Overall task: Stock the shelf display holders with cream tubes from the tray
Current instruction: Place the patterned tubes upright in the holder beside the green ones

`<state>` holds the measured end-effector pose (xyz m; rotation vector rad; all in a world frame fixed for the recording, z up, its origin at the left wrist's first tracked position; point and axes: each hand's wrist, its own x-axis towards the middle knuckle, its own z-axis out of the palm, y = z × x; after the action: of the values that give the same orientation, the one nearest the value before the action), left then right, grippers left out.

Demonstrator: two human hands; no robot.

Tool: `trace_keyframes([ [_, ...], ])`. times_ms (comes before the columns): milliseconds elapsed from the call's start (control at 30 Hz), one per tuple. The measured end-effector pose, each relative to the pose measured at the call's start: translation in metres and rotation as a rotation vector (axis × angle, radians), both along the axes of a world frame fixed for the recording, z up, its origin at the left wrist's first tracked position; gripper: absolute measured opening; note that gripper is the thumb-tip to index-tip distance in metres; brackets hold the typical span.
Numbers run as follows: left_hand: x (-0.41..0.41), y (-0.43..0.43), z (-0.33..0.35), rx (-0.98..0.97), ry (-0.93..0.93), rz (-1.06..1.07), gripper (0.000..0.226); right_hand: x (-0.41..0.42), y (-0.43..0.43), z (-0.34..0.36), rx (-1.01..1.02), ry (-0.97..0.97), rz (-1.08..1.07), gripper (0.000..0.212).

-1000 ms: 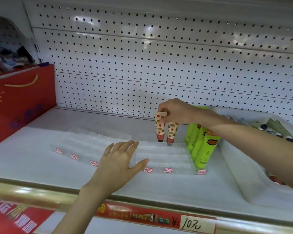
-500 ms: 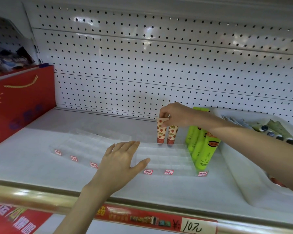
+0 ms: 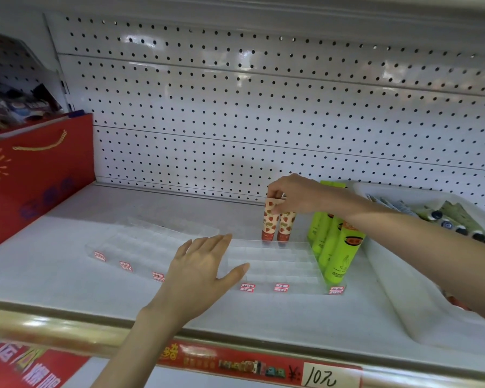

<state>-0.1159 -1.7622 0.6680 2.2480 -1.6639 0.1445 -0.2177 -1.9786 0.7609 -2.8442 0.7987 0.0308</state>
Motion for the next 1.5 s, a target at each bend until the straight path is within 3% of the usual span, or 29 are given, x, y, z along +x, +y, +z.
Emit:
trace_keyframes([
  [300,0.001,0.017,0.017,-0.028,-0.006,-0.007,0.108,-0.008,0.005,0.015,0.028,-0.021,-0.002,0.029],
  [600,-0.006,0.013,0.049,-0.054,-0.023,-0.081,0.103,-0.063,0.044,0.057,-0.055,-0.239,-0.136,0.038],
  [733,-0.012,0.002,0.075,-0.101,-0.045,-0.138,0.092,-0.111,0.075,0.055,-0.173,-0.211,-0.272,0.045],
  [967,-0.044,-0.007,0.098,-0.118,-0.136,-0.207,0.098,-0.195,0.101,0.038,-0.37,-0.079,-0.455,0.057],
  [1267,-0.12,-0.039,0.105,-0.145,-0.185,-0.31,0.093,-0.297,0.085,0.033,-0.285,0.004,-0.672,0.062],
  [1400,-0.157,-0.058,0.111,-0.214,-0.192,-0.335,0.079,-0.331,0.06,0.03,-0.288,-0.029,-0.663,0.056],
  [1500,-0.19,-0.076,0.112,-0.209,-0.187,-0.337,0.08,-0.352,0.032,0.026,-0.257,-0.011,-0.602,0.055],
])
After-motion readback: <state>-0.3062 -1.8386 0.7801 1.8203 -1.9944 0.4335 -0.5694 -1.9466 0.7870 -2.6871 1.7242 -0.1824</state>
